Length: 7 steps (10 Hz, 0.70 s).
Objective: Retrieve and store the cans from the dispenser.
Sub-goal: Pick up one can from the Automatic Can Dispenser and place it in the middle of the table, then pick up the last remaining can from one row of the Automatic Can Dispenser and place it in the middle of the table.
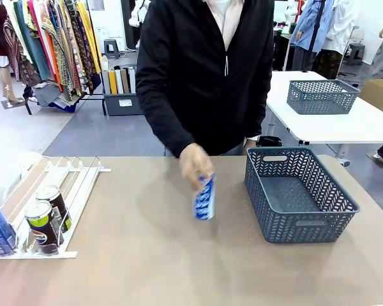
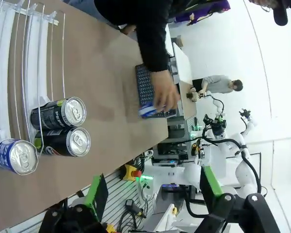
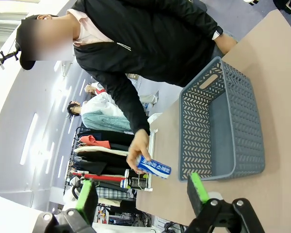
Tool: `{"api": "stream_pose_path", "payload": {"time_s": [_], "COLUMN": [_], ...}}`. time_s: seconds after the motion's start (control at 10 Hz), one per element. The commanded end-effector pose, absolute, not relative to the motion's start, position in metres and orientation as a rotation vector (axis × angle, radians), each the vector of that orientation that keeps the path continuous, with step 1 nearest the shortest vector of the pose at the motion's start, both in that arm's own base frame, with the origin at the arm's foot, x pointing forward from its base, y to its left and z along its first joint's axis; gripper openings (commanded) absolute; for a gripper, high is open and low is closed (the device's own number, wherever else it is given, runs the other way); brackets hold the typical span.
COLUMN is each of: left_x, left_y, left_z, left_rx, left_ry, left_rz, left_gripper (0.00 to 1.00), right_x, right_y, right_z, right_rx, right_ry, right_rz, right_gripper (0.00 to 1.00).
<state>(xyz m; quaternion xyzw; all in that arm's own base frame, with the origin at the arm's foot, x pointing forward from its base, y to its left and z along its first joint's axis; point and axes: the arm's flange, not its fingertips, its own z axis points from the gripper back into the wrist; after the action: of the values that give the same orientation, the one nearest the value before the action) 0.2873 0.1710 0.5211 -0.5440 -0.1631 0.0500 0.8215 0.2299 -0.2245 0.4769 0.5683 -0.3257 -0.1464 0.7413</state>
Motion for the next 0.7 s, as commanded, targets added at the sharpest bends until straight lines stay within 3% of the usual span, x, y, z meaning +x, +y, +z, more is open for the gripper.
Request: {"api": "stream_pose_path", "payload": {"time_s": [0.0, 0.6], "left_x": [0.2824, 0.2824], "left_y": [0.1769, 0.1769], "left_z": [0.5186, 0.5186], "left_rx": [-1.151, -1.151], "left_ry": [-0.344, -0.344], "left_rz": [0.092, 0.092], "left_gripper": [1.00, 1.00], "right_x": [0.2328, 0.2328], "right_y": [-0.2246, -0.2246], "right_z": [0.4803, 0.4803], "right_rx": [1.264, 1.264], "right_ry": [-0.744, -0.744], "right_rz": [-0.308, -0.308], "right_gripper": [1.00, 1.00]}}
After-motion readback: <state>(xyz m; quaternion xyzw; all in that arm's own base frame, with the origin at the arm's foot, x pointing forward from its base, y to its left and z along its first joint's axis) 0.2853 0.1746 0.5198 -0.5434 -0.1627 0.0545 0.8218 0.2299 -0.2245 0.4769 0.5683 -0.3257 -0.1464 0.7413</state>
